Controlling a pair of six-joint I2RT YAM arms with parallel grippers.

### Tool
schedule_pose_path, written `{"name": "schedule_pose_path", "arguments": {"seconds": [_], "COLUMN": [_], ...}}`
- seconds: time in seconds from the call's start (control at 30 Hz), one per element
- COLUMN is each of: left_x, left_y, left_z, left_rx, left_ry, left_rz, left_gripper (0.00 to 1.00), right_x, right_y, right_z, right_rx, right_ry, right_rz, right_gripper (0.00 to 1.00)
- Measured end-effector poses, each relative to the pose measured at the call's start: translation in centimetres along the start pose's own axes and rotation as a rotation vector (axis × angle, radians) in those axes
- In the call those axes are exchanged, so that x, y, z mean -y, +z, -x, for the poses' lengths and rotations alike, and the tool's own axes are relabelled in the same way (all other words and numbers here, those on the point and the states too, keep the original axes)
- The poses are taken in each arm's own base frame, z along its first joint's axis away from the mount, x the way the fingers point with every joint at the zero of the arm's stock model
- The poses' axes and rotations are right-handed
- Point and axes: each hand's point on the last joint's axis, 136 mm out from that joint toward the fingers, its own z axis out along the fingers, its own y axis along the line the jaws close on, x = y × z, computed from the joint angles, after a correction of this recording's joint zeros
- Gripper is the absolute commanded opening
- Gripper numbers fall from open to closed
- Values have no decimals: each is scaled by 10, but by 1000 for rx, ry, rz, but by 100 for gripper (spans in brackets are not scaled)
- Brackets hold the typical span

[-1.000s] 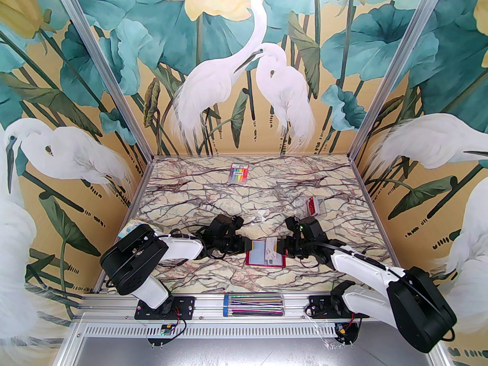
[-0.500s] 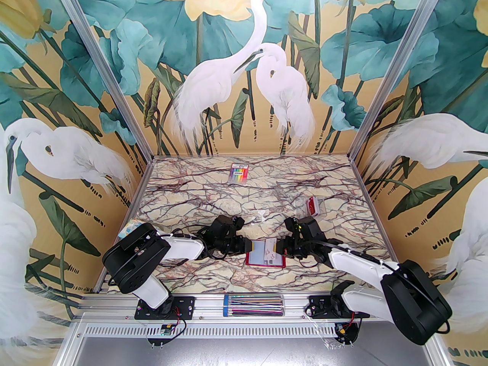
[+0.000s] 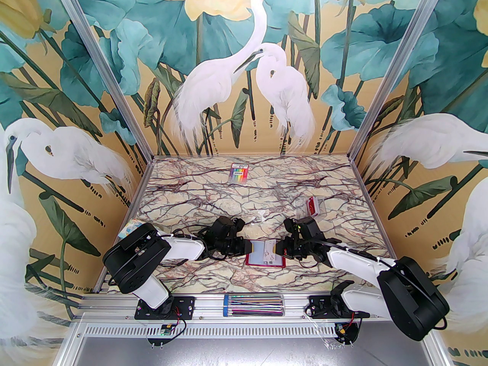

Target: Put the credit cards into the card holder

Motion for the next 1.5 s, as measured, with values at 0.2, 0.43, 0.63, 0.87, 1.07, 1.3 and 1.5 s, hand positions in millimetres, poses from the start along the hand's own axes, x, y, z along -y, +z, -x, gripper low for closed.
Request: {"name": "schedule_pose_path", "arguments": {"seconds": [0.2,0.43,0.63,0.87,1.07,1.3,1.5], "left_x": [0,1,1,1,1,1,1], "left_y": [0,2,3,3,4,4,4], "left_z": [0,0,0,1,0,-1,-1], "left_rx": [-3,-9,-10,-10,-11,-13,-12], "left_ry": [-1,0,0,0,2,4,6], "left_rz": [4,12,15,15,15,15,20], "left_gripper": [23,22,22,22,22,22,22], "right_x": [2,4,5,4,6,6,1], "right_y": [2,5,8,9,10,9,2], "right_z": [-5,-8,-8,-7,-7,-8,-4], "right_rx": [-29,-56,-70,-74,-79,-88,-69], "right_ry": [10,16,18,19,17,28,26], "right_rz": [0,1,-1,0,-7,-21,-45], "right_gripper": [0,0,0,0,24,40,41]}}
